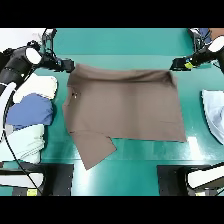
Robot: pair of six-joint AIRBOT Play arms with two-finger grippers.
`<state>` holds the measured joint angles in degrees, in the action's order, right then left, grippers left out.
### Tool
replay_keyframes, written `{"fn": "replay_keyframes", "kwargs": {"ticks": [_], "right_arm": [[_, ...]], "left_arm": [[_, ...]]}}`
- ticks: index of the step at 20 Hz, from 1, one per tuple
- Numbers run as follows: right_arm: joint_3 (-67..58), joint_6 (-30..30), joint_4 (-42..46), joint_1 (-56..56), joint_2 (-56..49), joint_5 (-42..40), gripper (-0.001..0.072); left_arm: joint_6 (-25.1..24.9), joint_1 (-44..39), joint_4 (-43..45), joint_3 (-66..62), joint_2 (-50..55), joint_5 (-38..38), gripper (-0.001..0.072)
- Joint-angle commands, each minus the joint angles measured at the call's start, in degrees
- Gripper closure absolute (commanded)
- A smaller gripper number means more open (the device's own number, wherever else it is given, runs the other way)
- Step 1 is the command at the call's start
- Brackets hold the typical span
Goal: Fold the shirts.
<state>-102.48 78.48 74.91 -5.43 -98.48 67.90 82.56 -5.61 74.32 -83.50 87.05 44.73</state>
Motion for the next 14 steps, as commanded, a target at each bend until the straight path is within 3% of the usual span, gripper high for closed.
{"fn": "replay_keyframes", "kwargs": {"ticks": [1, 4, 6, 9, 10, 11, 14], "right_arm": [[-3.41, 0.15, -0.94, 1.4, -0.96, 5.73, 0.0275], [-1.51, -0.13, -1.9, 4.04, 2.69, 15.3, 0.0284], [5.84, -0.15, -1.92, 6.1, 7.34, 16.22, 0.0284], [20.46, -0.15, -1.99, 8.61, 15.41, 15.43, 0.0285], [25.62, -0.15, -1.99, 9.25, 18.18, 14.99, 0.0318], [29.92, -0.24, -2.01, 9.81, 20.61, 15.02, 0.046], [39.82, -2.93, -7.74, 11.56, 27.23, 15.06, 0.048]], "left_arm": [[-0.02, 1.55, 0.13, -3.19, 1.62, 6.71, 0.0242], [-0.11, 5.88, 0.13, -7.28, 0.61, 25.24, 0.0242], [-0.11, 7.89, 0.11, -4.72, -1.57, 30.6, 0.0242], [-0.07, 8.11, -0.17, 7.56, -8.72, 29.9, 0.0242], [-0.02, 8.09, -0.94, 13.46, -11.98, 28.46, 0.0241], [0.02, 8.09, -2.38, 19.19, -15.04, 27.3, 0.0242], [0.13, 8.09, -8.22, 35.8, -23.63, 26.51, 0.0241]]}}
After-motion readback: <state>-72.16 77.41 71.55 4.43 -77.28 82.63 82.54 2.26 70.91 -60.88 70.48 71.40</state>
